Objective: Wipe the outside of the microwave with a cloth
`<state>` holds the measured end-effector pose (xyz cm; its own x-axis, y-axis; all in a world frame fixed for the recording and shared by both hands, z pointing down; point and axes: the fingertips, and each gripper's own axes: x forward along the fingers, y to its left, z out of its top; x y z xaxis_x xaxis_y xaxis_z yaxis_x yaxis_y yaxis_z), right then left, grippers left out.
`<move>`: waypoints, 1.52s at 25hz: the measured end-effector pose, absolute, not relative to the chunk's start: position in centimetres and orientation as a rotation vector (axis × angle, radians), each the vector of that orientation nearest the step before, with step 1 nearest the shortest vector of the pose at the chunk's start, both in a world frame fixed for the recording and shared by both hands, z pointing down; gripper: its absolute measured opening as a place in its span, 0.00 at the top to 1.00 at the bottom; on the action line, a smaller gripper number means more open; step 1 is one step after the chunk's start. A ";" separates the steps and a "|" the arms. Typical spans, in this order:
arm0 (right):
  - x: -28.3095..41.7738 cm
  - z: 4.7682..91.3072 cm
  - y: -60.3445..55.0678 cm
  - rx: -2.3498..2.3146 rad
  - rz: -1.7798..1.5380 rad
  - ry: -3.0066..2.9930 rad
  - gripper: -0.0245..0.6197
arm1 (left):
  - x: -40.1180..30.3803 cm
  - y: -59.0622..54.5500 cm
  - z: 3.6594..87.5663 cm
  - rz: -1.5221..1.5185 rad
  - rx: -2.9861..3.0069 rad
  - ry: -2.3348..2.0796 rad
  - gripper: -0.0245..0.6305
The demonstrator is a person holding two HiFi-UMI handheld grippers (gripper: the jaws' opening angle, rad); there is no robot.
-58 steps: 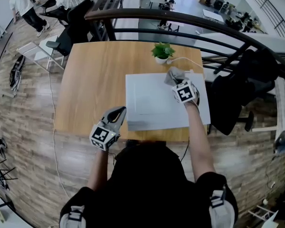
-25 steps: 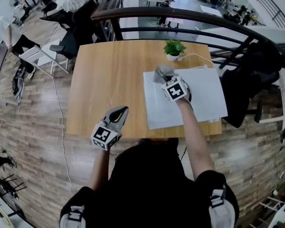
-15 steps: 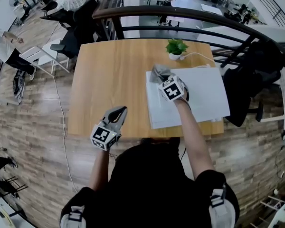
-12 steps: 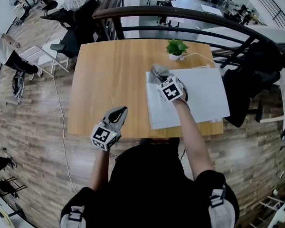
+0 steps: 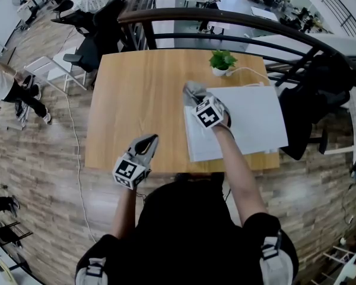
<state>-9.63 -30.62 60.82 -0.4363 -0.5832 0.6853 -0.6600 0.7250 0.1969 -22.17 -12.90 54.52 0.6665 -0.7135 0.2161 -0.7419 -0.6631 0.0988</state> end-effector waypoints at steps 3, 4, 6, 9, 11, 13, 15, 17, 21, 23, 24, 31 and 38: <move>-9.7 61.5 -30.2 0.927 0.159 -2.151 0.95 | -22.4 -12.9 54.7 0.245 2.705 -1.179 0.96; -9.8 61.5 -30.2 0.928 0.158 -2.153 0.95 | -22.5 -12.9 54.7 0.246 2.704 -1.176 0.96; -9.9 61.1 -30.4 0.940 0.125 -2.161 0.95 | -22.5 -12.9 54.6 0.244 2.710 -1.178 0.96; -9.7 61.7 -30.3 0.926 0.120 -2.154 0.95 | -22.3 -13.1 54.3 0.238 2.711 -1.185 0.96; -9.6 61.8 -30.2 0.916 0.114 -2.153 0.95 | -22.0 -13.3 54.0 0.232 2.722 -1.194 0.96; -9.6 61.8 -29.9 0.899 0.101 -2.158 0.95 | -21.6 -13.5 53.5 0.223 2.730 -1.213 0.96; -9.7 61.9 -29.3 0.869 0.101 -2.170 0.94 | -21.1 -13.4 53.0 0.213 2.730 -1.233 0.96; -9.8 61.7 -28.7 0.844 0.086 -2.197 0.94 | -20.3 -13.2 52.6 0.216 2.734 -1.247 0.96; -8.8 59.9 -27.3 0.853 -0.042 -2.253 0.94 | -18.4 -12.2 52.0 0.210 2.713 -1.260 0.96; -8.2 59.0 -26.5 0.852 -0.080 -2.292 0.94 | -17.5 -12.0 51.9 0.204 2.716 -1.266 0.96; -7.8 58.6 -26.0 0.849 -0.086 -2.313 0.94 | -17.0 -11.9 51.9 0.203 2.711 -1.269 0.96; -1.7 56.3 -22.0 0.894 -0.142 -2.388 0.94 | -12.2 -11.2 52.1 0.201 2.702 -1.220 0.96; 5.5 53.7 -17.7 0.987 -0.163 -2.457 0.94 | -6.3 -10.8 51.6 0.197 2.767 -1.124 0.96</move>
